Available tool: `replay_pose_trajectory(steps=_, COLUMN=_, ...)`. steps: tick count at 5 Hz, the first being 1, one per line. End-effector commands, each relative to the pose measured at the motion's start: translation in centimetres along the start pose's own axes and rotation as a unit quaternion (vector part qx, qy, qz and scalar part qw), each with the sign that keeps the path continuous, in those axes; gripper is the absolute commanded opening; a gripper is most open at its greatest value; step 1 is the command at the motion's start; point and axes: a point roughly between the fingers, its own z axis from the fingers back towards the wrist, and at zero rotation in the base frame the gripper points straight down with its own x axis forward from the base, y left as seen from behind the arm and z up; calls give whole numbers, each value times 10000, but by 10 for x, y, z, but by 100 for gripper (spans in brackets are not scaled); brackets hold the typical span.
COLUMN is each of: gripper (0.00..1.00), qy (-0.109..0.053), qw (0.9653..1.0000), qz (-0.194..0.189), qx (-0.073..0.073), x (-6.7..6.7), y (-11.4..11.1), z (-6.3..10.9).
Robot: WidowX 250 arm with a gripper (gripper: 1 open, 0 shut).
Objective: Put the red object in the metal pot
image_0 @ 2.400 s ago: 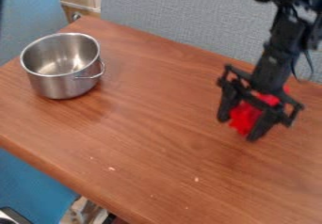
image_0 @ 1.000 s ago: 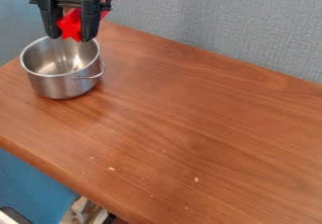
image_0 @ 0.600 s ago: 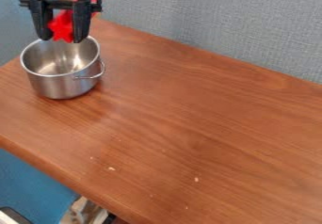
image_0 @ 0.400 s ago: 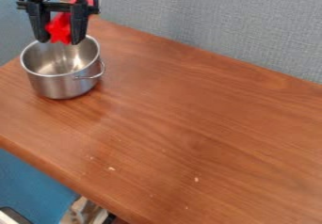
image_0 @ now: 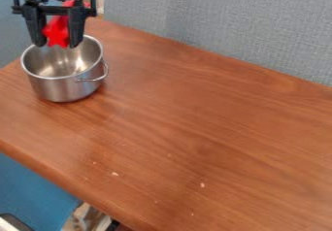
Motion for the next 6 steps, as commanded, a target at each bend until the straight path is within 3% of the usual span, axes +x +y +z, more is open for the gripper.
replay_pose_trajectory(steps=1, gripper=0, qy=-338, qw=9992, qz=228, qx=-62, x=3, y=7, z=17)
replay_pose_trajectory(steps=6, gripper=0, qy=-281, qw=9975, qz=639, qx=-147, x=12, y=9, z=14)
